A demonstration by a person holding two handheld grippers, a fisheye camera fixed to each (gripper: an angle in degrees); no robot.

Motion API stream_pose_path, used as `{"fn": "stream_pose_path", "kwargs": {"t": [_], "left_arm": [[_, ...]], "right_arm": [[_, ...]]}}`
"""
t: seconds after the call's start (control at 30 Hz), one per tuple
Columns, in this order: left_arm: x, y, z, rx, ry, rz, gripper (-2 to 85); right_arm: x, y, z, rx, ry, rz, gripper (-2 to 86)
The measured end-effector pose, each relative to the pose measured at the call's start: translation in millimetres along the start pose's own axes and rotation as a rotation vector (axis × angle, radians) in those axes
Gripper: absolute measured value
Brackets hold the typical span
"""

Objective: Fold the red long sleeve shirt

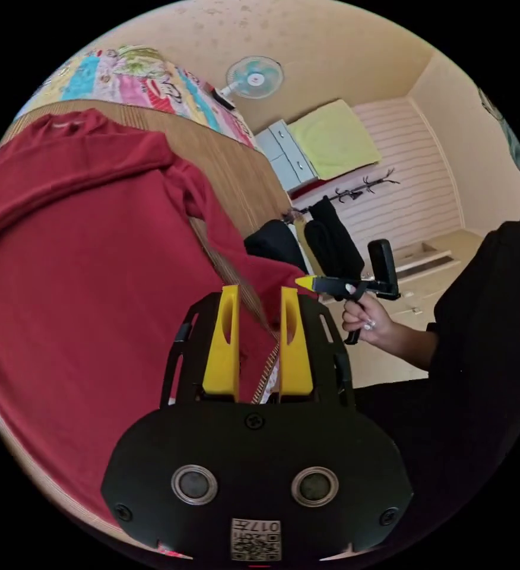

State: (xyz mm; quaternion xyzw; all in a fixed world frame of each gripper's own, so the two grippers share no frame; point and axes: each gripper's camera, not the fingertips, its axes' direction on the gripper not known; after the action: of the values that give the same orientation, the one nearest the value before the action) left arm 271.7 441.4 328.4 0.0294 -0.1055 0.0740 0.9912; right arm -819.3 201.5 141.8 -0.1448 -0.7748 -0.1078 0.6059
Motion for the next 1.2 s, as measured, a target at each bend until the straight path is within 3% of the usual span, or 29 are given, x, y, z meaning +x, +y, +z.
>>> {"fn": "stream_pose_path", "kwargs": {"t": [0.13, 0.3, 0.37, 0.5, 0.6, 0.73, 0.87, 1.0, 1.2], "left_arm": [[52.6, -13.0, -12.5, 0.054, -0.044, 0.161, 14.2], [77.0, -32.2, -14.7, 0.015, -0.17, 0.235, 15.5], [82.9, -43.5, -25.0, 0.069, -0.25, 0.228, 8.7], [82.4, -77.8, -56.3, 0.191, -0.092, 0.243, 5.3], [65.2, -130.9, -73.5, 0.284, 0.095, 0.204, 5.1], [58.5, -231.3, -80.3, 0.313, 0.271, 0.22, 5.1], [68.4, -303.8, -85.4, 0.225, 0.421, 0.269, 5.1], [41.1, -294.3, -129.6, 0.237, 0.383, 0.287, 5.2], [-95.1, -164.4, -247.3, 0.44, 0.079, -0.03, 5.1]], "right_arm": [[1.0, -31.4, -31.4, 0.045, -0.327, -0.009, 2.4], [-13.2, -55.2, -39.4, 0.082, -0.431, -0.067, 2.6], [-22.4, -58.4, -39.3, 0.078, -0.445, -0.103, 2.8], [-16.8, -31.1, -106.5, 0.341, -0.38, -0.253, 3.7], [12.7, -6.0, -135.0, 0.485, -0.222, -0.162, 5.3], [37.3, -10.0, -94.2, 0.375, -0.141, -0.037, 10.4], [20.9, -33.2, -34.9, 0.362, -0.075, -0.064, 12.0], [1.0, -97.6, 43.4, 0.337, -0.074, -0.139, 12.3], [23.5, -160.5, 111.0, 0.306, -0.019, 0.03, 11.8]]}}
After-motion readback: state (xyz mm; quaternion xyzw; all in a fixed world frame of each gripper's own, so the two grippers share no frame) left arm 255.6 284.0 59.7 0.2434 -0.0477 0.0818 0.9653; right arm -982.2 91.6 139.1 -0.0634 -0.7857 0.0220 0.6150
